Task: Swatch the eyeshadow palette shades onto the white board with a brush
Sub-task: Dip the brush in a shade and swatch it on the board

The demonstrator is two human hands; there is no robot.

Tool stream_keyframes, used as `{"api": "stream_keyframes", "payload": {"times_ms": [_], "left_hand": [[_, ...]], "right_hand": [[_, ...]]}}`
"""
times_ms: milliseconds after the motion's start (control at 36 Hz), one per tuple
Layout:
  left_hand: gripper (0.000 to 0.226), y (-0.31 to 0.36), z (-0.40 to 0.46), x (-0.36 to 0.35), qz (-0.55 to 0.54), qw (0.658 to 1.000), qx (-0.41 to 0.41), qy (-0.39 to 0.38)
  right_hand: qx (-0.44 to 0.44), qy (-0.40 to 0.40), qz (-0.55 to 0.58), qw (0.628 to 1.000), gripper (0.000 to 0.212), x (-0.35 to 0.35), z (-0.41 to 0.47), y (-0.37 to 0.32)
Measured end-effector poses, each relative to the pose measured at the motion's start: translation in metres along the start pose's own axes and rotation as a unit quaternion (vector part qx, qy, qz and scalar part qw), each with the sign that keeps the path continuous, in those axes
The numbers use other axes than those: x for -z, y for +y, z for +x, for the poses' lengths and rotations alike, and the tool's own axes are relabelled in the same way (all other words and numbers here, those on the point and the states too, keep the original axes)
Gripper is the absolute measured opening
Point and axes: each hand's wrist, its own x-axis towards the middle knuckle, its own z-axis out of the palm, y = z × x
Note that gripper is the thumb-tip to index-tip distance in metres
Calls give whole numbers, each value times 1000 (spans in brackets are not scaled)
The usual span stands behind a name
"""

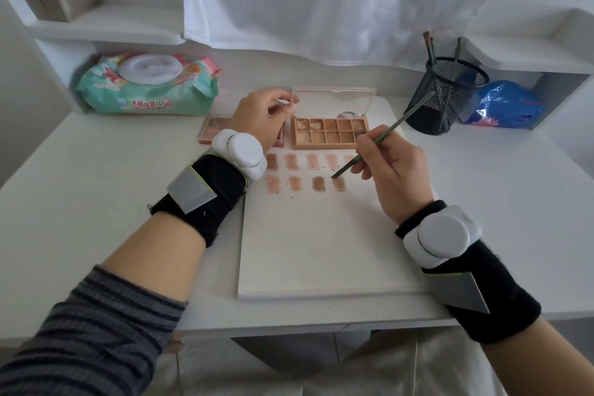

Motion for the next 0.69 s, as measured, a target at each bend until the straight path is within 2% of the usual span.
{"api": "stream_keyframes", "payload": {"times_ms": [167,444,694], "left_hand": [[12,0,0,0,-2,1000,-1,1],[12,-1,0,0,1,1000,-2,2],[13,-1,1,-1,-8,1000,5,-5]], "right_hand": [[3,-1,-8,1000,22,2,-1,0],[-2,-5,-6,1000,20,1,0,0],[-2,34,47,998,20,3,0,-2]]}}
